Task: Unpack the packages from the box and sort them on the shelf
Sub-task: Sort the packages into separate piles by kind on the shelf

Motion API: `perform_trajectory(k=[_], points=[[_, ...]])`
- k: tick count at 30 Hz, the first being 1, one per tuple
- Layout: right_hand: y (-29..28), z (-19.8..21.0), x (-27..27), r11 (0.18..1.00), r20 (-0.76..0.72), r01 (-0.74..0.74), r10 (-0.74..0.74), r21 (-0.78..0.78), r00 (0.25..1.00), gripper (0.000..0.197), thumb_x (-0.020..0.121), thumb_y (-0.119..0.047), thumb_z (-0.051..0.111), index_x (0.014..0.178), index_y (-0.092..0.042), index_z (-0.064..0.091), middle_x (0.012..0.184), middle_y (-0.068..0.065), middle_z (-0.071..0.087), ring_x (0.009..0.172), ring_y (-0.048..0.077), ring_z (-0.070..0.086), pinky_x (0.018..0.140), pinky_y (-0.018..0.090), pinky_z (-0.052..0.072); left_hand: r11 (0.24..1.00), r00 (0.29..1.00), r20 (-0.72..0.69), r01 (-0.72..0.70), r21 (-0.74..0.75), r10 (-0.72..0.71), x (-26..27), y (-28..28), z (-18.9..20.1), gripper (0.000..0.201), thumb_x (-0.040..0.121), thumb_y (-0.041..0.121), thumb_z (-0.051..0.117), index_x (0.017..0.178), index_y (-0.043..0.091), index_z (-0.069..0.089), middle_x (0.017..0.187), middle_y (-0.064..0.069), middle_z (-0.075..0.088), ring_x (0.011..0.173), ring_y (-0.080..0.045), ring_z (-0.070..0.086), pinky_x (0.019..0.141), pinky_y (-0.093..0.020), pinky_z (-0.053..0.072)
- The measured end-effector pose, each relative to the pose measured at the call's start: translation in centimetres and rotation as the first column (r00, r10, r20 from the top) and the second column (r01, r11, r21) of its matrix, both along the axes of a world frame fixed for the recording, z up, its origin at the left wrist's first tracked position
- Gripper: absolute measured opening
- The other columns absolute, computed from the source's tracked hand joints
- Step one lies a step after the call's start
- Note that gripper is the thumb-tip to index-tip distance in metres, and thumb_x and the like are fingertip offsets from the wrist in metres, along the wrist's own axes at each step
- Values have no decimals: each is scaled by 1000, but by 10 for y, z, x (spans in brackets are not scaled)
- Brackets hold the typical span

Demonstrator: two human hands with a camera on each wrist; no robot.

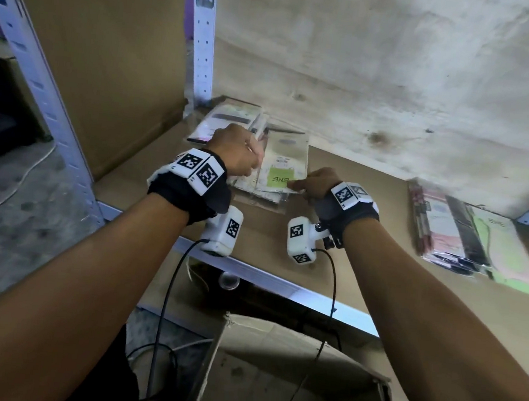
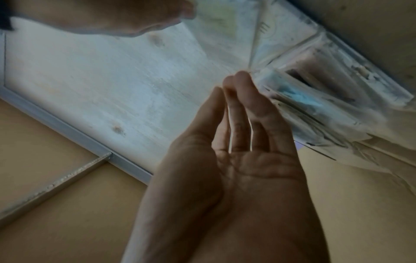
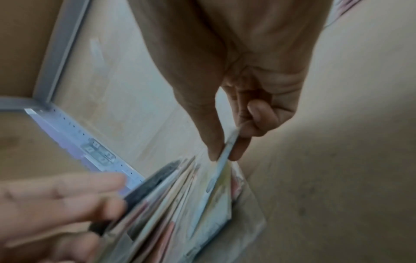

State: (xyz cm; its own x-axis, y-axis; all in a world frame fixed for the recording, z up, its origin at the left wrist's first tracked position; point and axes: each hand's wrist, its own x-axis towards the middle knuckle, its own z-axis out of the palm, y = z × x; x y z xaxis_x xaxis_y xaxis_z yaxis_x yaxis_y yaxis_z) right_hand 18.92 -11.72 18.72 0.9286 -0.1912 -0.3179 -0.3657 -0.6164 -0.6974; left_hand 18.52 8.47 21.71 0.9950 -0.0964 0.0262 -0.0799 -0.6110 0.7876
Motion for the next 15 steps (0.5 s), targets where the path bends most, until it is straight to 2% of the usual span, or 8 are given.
perform_trajectory(k=[1,3,4,6,8,9,12,15], points=[[-4,3,-5,994,28,43,-46,105,999,59,79,-21,81,124,6,55,93,18,62,67,25,56,61,34,45,997,998,-19,56,46,-55,-3,-2,1,21,84,1,61,93,17,73,98,-10,73,75,-22,69,74,-26,58],[-14,8,-20,944,88,93,-126,316,988,60,84,-10,76,132,-4,41,88,16,58,57,17,46,51,30,35,970,984,-60,174,168,-166,-8,-8,2,37,90,-3,56,121,14,65,120,-12,62,95,-26,65,77,-18,52],[-19,11,-28,902,111,96,-156,421,982,57,85,-7,73,132,-9,39,86,15,59,55,15,45,50,28,33,939,978,-65,211,271,-201,-9,-12,2,48,89,-1,59,133,18,58,131,-11,55,108,-26,61,83,-18,48],[-28,24,-46,827,146,79,-191,557,971,37,89,-6,68,121,-12,51,79,12,61,52,13,48,48,24,33,874,966,-16,241,422,-259,-15,-23,3,67,83,6,71,142,28,49,145,-11,43,126,-29,50,99,-27,42],[-38,40,-65,773,150,57,-194,632,969,12,93,-8,61,105,-11,59,74,10,60,54,12,49,49,20,33,874,947,94,242,421,-307,-23,-35,6,66,79,18,79,139,31,52,143,-11,43,128,-31,46,107,-35,40],[-43,47,-72,740,142,54,-199,670,970,8,95,-10,59,103,-10,59,74,9,59,57,13,48,51,20,34,890,931,171,237,389,-323,-25,-40,7,59,79,24,79,134,31,57,138,-10,49,125,-31,48,107,-38,40],[-64,66,-92,641,125,64,-245,765,961,14,95,-21,59,101,-8,59,74,10,60,61,17,50,57,22,36,916,876,354,205,346,-329,-32,-53,14,31,82,38,75,110,24,71,108,-6,60,112,-30,52,101,-42,39],[-84,80,-108,640,158,39,-249,767,956,28,92,-37,63,83,-12,56,74,10,68,61,18,56,60,23,41,933,787,523,185,307,-328,-41,-67,19,27,87,38,70,84,11,71,91,-10,66,92,-29,57,91,-37,37]])
